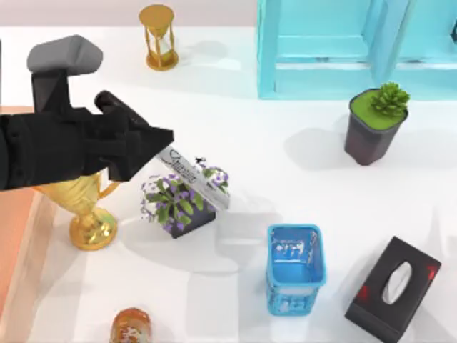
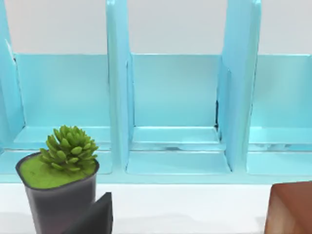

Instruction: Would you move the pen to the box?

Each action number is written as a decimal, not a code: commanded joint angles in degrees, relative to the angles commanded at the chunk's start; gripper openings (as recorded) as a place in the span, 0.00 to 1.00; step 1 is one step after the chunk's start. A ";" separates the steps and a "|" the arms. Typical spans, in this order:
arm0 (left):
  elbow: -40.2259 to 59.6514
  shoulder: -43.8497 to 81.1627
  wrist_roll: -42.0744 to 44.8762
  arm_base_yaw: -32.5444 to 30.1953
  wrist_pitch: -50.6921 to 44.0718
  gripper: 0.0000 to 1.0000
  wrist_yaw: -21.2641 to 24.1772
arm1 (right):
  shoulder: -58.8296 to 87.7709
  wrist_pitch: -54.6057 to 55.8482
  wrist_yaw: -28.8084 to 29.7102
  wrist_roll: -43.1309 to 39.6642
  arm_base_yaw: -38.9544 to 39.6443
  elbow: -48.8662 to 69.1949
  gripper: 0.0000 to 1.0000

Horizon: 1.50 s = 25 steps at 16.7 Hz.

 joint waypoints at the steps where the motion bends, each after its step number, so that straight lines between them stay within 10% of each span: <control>1: 0.00 0.00 0.00 0.00 0.00 0.00 0.00 | 0.00 0.00 0.00 0.00 0.00 0.00 1.00; 11: 11.92 5.28 15.99 7.15 -6.25 0.00 -0.46 | 0.00 0.00 0.00 0.00 0.00 0.00 1.00; 25: 32.38 16.73 72.92 45.32 -45.75 0.00 5.10 | 0.00 0.00 0.00 0.00 0.00 0.00 1.00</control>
